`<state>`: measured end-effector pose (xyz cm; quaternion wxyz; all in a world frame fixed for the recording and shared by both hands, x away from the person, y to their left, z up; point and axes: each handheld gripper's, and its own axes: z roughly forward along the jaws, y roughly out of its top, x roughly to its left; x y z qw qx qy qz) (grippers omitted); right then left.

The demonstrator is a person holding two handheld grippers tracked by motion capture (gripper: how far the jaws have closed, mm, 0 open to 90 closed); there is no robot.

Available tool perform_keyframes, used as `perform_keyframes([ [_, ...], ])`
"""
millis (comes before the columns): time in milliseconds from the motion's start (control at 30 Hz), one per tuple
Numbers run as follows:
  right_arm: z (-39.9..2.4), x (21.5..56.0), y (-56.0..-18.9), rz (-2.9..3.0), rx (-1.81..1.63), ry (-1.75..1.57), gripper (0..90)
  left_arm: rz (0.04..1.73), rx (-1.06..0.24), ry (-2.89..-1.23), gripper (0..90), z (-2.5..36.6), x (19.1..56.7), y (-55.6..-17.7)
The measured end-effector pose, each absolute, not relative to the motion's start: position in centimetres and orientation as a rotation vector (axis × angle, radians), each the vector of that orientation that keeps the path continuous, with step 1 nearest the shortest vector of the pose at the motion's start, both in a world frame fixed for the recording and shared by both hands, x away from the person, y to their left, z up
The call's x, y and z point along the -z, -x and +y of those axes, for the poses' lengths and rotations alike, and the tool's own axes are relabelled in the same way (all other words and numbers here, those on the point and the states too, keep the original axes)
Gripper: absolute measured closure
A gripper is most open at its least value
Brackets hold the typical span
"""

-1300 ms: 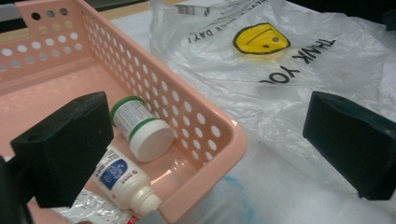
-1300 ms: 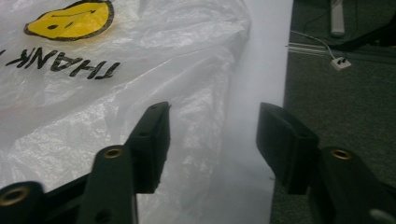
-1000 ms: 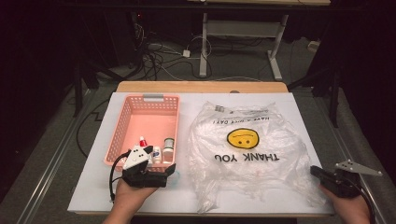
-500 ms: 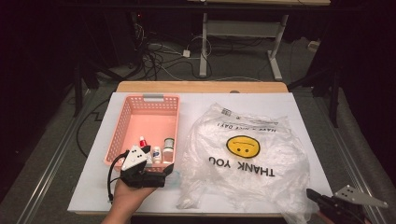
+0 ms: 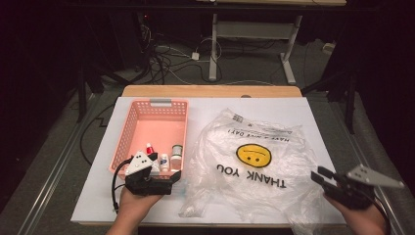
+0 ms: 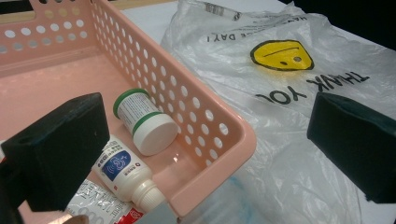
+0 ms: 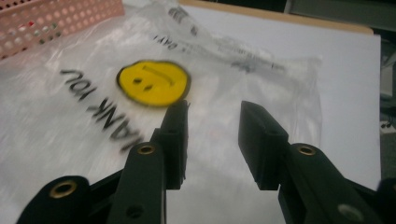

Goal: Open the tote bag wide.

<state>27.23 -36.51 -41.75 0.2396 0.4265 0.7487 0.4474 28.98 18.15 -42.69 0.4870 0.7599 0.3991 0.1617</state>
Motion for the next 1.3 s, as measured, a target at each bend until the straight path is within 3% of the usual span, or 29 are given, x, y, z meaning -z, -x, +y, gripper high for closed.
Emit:
perform_keyframes([
  [167,-34.8,40.8,-32.5,2.058,-1.202,-1.153,61.7,0.966,-0.4,-1.846,0.0,18.3,42.7,-28.9],
  [200,-33.7,40.7,-35.4,2.068,-1.185,-1.16,61.1,0.967,-0.401,-1.846,0.0,18.3,42.7,-29.0],
  [300,-32.3,40.9,-38.9,2.083,-1.156,-1.174,61.0,0.968,-0.397,-1.842,0.0,18.4,42.7,-29.0],
  [567,-28.8,42.7,-46.2,2.176,-1.056,-1.181,61.6,0.975,-0.386,-1.838,0.0,18.6,42.9,-29.1],
  [833,-27.7,45.7,-49.0,2.268,-0.954,-1.207,66.1,0.971,-0.38,-1.83,0.0,18.6,42.9,-29.0],
  [1067,-28.0,47.0,-49.7,2.294,-0.879,-1.233,89.8,0.954,-0.391,-1.826,0.0,18.4,42.5,-28.7],
  [1300,-29.1,45.9,-50.2,2.204,-0.905,-1.245,90.0,0.951,-0.359,-1.817,0.0,18.1,42.5,-28.6],
])
